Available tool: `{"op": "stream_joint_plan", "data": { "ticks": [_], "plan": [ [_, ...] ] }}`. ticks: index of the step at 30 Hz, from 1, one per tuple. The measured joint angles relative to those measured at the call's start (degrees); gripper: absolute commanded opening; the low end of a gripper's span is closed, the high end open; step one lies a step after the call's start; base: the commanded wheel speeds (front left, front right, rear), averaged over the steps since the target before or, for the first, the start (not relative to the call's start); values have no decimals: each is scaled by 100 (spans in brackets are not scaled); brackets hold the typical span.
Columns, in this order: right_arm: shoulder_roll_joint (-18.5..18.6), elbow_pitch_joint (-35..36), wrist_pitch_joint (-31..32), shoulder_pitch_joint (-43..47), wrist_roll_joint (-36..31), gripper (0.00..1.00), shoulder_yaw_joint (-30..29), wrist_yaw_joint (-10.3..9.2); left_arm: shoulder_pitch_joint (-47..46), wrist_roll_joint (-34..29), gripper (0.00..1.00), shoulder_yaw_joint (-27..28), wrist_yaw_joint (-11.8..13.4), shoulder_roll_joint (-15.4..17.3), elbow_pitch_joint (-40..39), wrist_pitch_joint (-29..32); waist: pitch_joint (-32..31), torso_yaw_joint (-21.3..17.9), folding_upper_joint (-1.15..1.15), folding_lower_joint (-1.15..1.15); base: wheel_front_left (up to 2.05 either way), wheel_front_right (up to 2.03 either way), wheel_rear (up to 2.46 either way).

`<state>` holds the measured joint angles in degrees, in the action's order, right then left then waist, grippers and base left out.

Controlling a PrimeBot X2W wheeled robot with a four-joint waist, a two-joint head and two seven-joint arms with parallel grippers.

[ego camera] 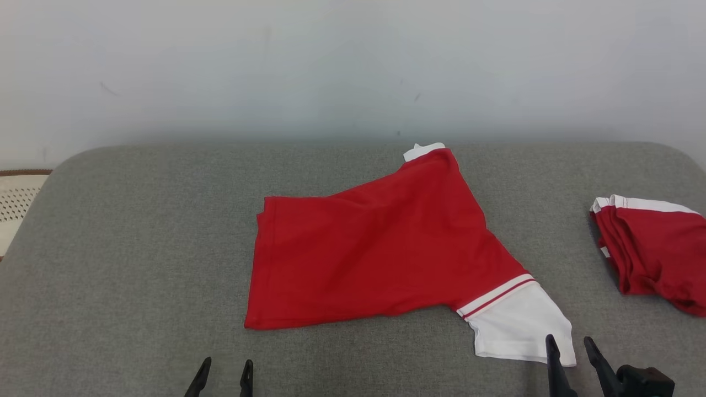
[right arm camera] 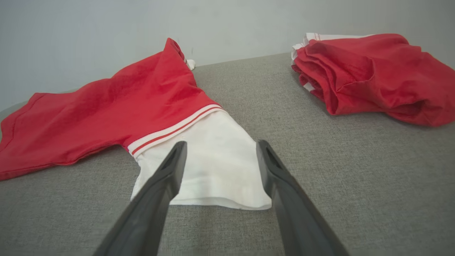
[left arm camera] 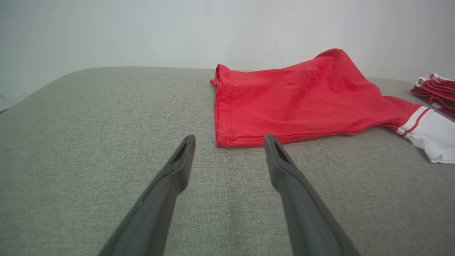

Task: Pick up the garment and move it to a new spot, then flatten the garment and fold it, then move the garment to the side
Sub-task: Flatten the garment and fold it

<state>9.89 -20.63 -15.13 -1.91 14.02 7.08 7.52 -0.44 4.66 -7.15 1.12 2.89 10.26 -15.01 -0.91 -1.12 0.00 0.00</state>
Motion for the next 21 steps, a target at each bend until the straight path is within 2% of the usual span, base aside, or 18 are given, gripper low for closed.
{"op": "stream_joint_plan", "data": {
  "ticks": [7, 21],
  "plan": [
    [-11, -479, 1, -175, 165, 100, 65, 0, -102, 29, 100, -179, -9, 0, 23, 0, 215, -15, 0, 0, 0, 0, 0],
    [-69, -1273, 0, -570, 157, 100, -479, 0, -343, -18, 100, -286, -57, -1, 22, 0, 680, 161, 1, 1, 0, 0, 0]
  ]
}}
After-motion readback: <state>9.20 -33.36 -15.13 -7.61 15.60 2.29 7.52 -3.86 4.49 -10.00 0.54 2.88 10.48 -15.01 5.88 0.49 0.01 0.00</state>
